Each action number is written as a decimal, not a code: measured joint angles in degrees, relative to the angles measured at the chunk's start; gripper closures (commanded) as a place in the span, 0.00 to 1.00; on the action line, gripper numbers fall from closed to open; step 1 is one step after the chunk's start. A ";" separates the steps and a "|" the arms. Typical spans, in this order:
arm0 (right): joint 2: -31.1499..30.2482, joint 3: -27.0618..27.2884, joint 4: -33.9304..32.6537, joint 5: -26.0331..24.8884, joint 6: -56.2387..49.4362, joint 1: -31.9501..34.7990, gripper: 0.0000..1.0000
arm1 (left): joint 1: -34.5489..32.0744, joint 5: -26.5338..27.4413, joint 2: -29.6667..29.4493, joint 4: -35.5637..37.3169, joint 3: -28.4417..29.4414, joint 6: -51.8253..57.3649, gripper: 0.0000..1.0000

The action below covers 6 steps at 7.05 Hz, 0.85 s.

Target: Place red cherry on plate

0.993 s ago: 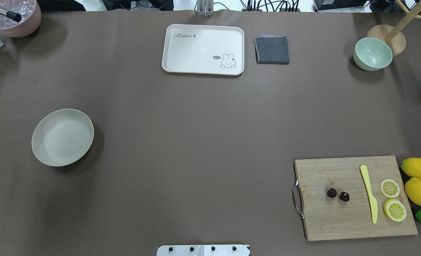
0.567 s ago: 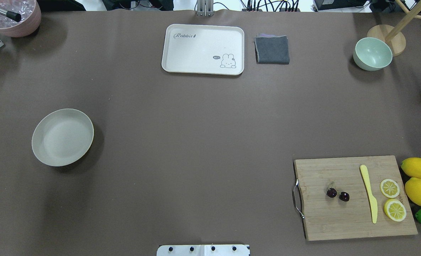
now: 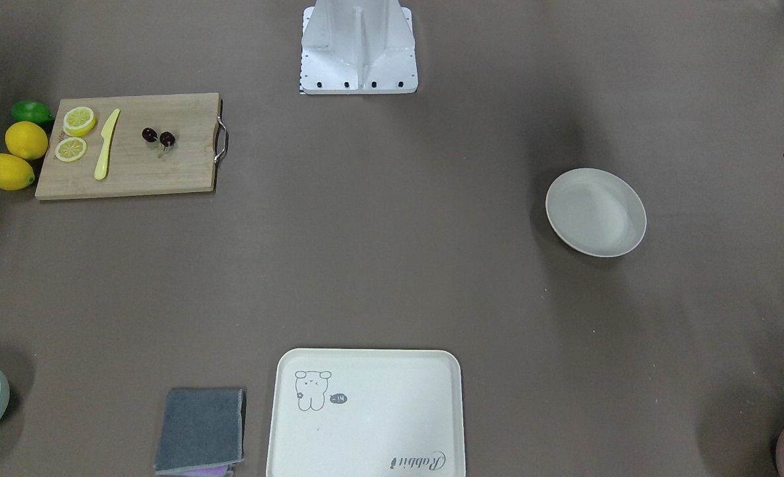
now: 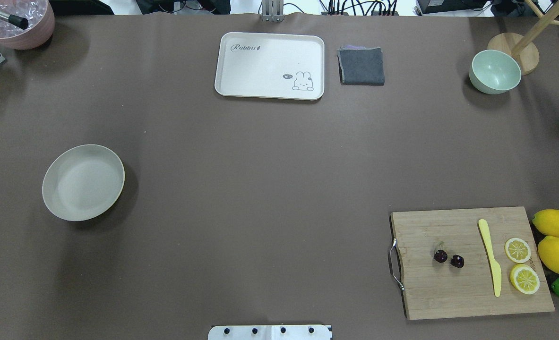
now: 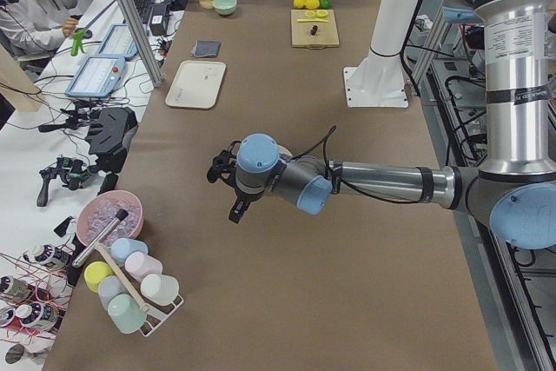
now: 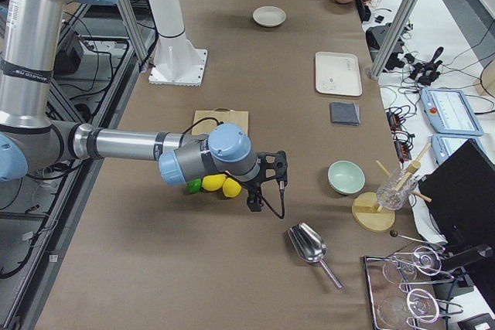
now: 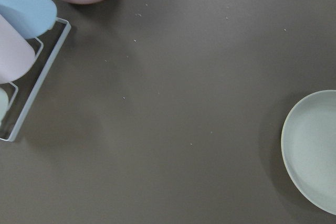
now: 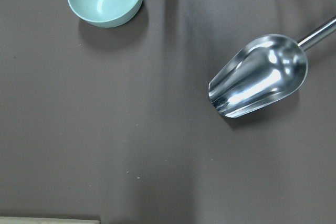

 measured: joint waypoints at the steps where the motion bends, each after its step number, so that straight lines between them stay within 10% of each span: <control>1: 0.02 0.02 2.60 -0.72 6.37 -3.88 0.00 | 3.74 0.00 0.02 -3.16 1.34 -4.03 0.02; 5: 0.42 0.37 12.55 -9.89 28.46 -20.09 0.01 | 19.09 4.22 -3.47 -30.82 12.93 -32.68 0.05; 6: 0.46 0.53 13.77 -11.29 31.11 -22.42 0.00 | 22.51 6.95 -5.25 -33.55 14.43 -37.60 0.23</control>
